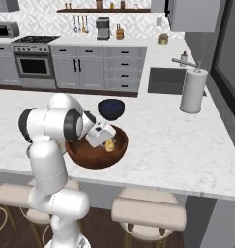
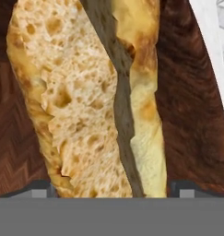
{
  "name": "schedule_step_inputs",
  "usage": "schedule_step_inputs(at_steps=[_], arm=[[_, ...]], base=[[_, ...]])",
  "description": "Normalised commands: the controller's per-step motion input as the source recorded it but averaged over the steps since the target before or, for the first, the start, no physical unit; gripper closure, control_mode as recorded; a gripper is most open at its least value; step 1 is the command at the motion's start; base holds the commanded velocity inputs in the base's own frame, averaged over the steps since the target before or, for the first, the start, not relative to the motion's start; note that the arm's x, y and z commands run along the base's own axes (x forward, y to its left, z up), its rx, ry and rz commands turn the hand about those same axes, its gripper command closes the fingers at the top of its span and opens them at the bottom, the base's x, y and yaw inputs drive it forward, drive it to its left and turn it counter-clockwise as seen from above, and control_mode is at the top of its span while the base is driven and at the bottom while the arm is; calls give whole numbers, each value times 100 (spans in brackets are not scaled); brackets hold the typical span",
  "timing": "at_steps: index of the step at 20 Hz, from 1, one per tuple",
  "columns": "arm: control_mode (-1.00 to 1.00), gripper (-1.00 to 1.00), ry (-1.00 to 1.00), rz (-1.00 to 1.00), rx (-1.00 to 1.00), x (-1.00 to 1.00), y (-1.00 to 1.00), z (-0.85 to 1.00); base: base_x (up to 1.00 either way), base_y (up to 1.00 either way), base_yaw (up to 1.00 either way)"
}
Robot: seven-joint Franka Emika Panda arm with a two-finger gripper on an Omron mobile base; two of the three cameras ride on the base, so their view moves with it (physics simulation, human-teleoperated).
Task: Place one bun and one sausage from the bowl on each plate.
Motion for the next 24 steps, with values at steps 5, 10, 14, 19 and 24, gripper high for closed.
schedule_step_inputs(at_steps=[5,10,14,19,24], arm=[[-100,100,-5,0,3,-30,1,20],[-100,100,-3,0,10,-91,8,100],[-100,100,0,0,5,-99,30,97],[100,100,0,7,13,-80,34,65],[100,100,0,0,0,0,0,0]], base=[[0,0,0],[0,0,0],[0,0,0],[-14,19,3],[-17,100,11]])
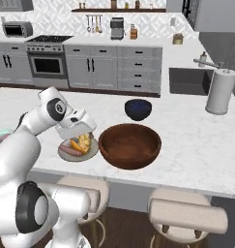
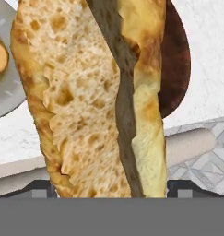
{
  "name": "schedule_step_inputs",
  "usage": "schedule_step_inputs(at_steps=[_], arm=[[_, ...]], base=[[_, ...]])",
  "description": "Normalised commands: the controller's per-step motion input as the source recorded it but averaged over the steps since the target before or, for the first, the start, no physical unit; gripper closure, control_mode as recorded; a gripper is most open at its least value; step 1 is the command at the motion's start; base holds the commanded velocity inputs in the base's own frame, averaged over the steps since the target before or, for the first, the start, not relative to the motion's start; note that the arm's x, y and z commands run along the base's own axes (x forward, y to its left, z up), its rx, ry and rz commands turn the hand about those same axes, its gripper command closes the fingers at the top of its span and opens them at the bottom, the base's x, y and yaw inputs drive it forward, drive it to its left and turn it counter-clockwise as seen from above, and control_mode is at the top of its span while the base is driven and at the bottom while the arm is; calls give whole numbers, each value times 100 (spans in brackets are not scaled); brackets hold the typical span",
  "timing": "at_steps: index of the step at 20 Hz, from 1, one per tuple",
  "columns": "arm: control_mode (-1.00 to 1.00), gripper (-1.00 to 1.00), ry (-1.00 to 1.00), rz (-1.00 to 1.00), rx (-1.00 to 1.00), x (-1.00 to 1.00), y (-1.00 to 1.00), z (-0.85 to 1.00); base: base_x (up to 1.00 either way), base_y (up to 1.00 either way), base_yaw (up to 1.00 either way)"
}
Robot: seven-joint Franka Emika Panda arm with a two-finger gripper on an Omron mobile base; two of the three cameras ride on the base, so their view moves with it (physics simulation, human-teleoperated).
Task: Place one bun and one sausage from the bowl on each plate.
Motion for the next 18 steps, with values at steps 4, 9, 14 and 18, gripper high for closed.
schedule_step_inputs(at_steps=[4,9,14,18], arm=[[100,100,0,0,0,0,0,0],[100,100,0,0,0,0,0,0],[-100,100,3,2,18,28,80,2],[-100,100,10,2,29,44,100,-15]], base=[[20,100,2],[33,100,1],[7,20,1],[0,0,0]])
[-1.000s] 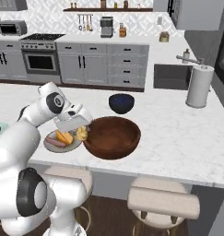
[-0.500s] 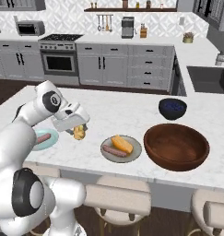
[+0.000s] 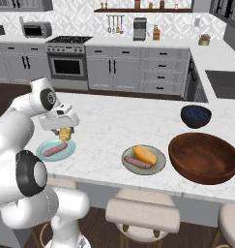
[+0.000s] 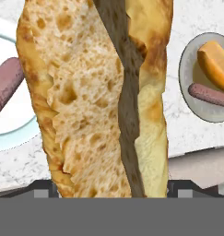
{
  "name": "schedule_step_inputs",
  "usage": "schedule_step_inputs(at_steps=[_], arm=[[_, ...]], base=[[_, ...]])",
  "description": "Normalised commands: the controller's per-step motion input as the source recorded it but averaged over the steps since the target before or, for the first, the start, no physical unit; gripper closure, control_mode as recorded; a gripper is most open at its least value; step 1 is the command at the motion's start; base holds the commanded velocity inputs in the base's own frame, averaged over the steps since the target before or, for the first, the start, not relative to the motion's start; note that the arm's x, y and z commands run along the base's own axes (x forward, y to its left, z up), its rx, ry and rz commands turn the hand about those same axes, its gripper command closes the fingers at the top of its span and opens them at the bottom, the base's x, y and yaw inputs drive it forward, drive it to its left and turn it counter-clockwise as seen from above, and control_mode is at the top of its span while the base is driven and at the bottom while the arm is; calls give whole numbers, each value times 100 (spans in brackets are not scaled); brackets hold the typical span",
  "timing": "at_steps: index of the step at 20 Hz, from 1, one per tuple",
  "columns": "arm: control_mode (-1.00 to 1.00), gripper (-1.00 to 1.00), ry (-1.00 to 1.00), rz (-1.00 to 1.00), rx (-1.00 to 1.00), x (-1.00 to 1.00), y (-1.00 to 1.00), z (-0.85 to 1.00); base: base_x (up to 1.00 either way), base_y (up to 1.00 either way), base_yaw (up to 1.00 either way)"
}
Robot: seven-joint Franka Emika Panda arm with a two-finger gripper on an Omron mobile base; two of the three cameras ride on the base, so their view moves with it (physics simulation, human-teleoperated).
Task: Place one bun and one sausage from the bowl on each plate.
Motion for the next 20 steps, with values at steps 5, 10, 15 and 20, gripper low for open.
schedule_step_inputs(at_steps=[5,10,15,20], arm=[[-100,100,14,0,29,21,100,-68],[-100,100,1,-23,36,7,73,-90],[-100,100,0,-37,-1,12,1,-55],[-100,100,4,-16,-1,20,-4,-32]], base=[[0,0,0],[0,0,0],[0,0,0],[0,0,0]])
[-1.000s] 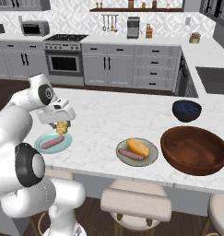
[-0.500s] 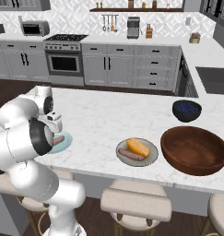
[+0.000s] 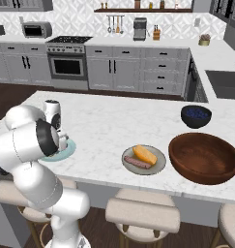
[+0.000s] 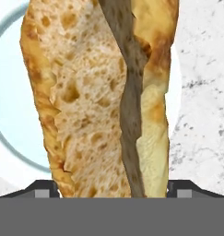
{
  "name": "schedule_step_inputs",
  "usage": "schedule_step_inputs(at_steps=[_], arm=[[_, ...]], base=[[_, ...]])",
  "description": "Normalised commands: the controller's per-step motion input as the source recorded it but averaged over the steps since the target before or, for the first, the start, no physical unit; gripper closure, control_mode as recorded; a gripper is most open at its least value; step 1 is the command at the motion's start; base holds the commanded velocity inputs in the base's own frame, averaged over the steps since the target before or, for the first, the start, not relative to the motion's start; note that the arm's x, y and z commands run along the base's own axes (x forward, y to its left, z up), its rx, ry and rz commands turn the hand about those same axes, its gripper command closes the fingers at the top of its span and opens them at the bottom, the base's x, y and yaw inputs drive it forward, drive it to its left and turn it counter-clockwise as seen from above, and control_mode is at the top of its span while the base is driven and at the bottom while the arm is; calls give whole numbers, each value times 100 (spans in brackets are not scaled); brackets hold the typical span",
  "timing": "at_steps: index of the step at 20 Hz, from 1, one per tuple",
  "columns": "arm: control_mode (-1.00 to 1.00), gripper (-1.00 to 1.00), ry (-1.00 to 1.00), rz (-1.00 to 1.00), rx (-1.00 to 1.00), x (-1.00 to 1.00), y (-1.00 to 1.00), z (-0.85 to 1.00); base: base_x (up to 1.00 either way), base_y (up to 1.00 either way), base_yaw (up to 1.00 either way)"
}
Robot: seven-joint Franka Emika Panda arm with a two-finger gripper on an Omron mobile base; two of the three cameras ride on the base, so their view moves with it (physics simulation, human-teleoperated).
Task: Place one bun and one sausage from the bowl on each plate.
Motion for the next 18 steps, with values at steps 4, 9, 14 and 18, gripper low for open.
schedule_step_inputs(at_steps=[4,9,14,18], arm=[[-100,100,0,-7,0,39,17,-29],[-100,-100,2,-7,-1,48,34,-34],[-100,-100,0,-4,0,-18,-11,-4],[-100,-100,0,-7,0,-43,-36,0]], base=[[0,0,0],[0,0,0],[0,0,0],[0,0,0]])
